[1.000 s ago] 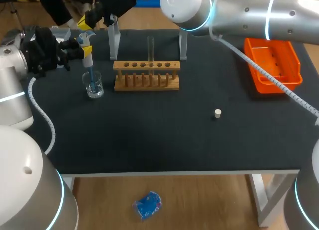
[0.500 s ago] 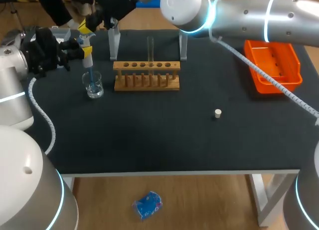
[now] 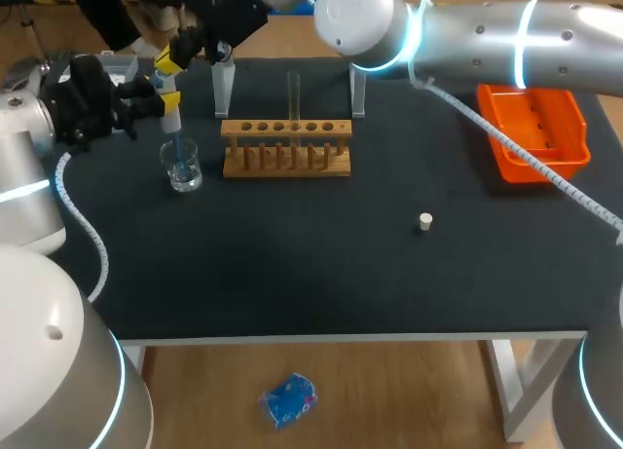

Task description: Invert the test tube, pick up the pipette, mount the tip to pipette, aspirate from beaker and dispense into the tube, eject the tip, return the pipette, and cap with the stopper.

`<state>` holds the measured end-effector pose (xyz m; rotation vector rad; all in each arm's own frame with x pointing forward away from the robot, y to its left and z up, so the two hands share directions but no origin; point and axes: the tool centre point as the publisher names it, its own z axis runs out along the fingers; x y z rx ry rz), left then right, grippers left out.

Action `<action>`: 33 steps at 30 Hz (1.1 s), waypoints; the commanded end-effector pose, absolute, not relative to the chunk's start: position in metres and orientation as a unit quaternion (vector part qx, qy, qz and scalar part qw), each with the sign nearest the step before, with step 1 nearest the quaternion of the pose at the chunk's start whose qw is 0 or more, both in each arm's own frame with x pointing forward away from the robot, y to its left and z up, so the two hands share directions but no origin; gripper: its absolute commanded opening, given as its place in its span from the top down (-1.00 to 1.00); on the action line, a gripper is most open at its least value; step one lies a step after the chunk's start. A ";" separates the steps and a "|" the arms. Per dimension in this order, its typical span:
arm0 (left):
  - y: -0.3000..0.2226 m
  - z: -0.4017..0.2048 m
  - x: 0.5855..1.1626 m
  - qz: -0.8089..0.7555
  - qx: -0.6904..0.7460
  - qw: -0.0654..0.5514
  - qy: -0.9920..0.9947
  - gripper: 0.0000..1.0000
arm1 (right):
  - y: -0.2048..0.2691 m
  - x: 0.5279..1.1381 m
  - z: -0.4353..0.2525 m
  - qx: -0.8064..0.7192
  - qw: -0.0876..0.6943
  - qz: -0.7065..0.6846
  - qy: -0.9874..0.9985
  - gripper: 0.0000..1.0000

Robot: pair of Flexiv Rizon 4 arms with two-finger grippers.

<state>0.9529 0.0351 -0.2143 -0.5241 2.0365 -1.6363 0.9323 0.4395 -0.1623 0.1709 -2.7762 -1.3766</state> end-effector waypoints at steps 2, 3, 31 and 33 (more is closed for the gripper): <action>0.035 -0.209 0.954 -0.598 -0.190 0.236 0.742 1.00 | 0.441 0.934 -0.171 0.056 0.022 -0.440 -0.896 1.00; 0.035 -0.209 0.954 -0.598 -0.190 0.236 0.742 1.00 | 0.440 0.934 -0.170 0.056 0.021 -0.440 -0.896 1.00; 0.035 -0.209 0.954 -0.598 -0.190 0.236 0.742 1.00 | 0.431 0.932 -0.110 0.087 -0.024 -0.467 -0.880 1.00; 0.035 -0.209 0.954 -0.598 -0.190 0.236 0.742 1.00 | 0.427 0.933 -0.107 0.088 -0.033 -0.467 -0.879 1.00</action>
